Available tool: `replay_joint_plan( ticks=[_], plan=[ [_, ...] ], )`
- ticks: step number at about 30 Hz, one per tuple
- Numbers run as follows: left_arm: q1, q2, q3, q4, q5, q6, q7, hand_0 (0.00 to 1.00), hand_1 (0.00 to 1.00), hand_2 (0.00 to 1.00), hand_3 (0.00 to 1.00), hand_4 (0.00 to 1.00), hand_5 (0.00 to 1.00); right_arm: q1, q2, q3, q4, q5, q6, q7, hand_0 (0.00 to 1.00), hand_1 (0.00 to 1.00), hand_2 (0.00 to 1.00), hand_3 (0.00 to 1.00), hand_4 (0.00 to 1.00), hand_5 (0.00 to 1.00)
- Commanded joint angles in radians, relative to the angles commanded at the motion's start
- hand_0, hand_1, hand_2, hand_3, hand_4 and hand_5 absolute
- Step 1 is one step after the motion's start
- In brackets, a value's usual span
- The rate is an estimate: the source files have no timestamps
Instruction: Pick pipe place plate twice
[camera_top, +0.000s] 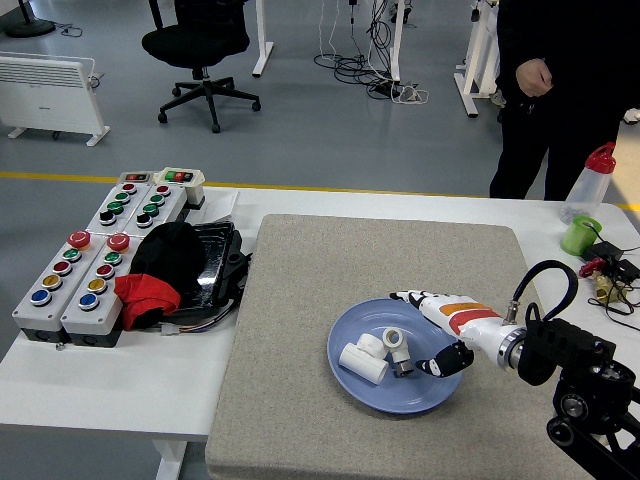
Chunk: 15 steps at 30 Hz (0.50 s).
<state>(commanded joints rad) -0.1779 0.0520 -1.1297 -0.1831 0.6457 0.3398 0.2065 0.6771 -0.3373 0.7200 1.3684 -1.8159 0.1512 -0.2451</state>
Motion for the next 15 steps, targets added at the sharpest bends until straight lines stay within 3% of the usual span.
replay_joint_plan(
  ticks=[9, 10, 13, 15],
  plan=[
    [0.002, 0.0, -0.001, 0.0, 0.001, 0.0, 0.001, 0.73, 0.776, 0.741, 0.703, 0.454, 0.998, -0.052, -0.006, 0.099, 0.027, 0.002, -0.045, 0.006, 0.95, 0.929, 0.998, 0.998, 0.798, 0.296],
    [0.002, 0.0, -0.001, 0.0, 0.0, 0.0, 0.001, 0.729, 0.776, 0.741, 0.703, 0.454, 0.998, -0.066, -0.007, 0.122, 0.031, 0.015, -0.069, 0.016, 0.92, 0.894, 0.987, 0.97, 0.752, 0.285],
    [0.003, 0.0, -0.001, 0.0, 0.002, 0.0, 0.001, 0.729, 0.776, 0.741, 0.703, 0.454, 0.998, -0.089, -0.009, 0.157, 0.032, 0.059, -0.123, 0.033, 0.92, 0.894, 0.987, 0.97, 0.752, 0.285],
    [0.005, 0.0, -0.004, 0.001, 0.007, 0.0, 0.002, 0.729, 0.776, 0.741, 0.703, 0.454, 0.998, -0.119, -0.01, 0.2, 0.028, 0.132, -0.2, 0.065, 0.92, 0.894, 0.987, 0.97, 0.752, 0.285]
  ],
)
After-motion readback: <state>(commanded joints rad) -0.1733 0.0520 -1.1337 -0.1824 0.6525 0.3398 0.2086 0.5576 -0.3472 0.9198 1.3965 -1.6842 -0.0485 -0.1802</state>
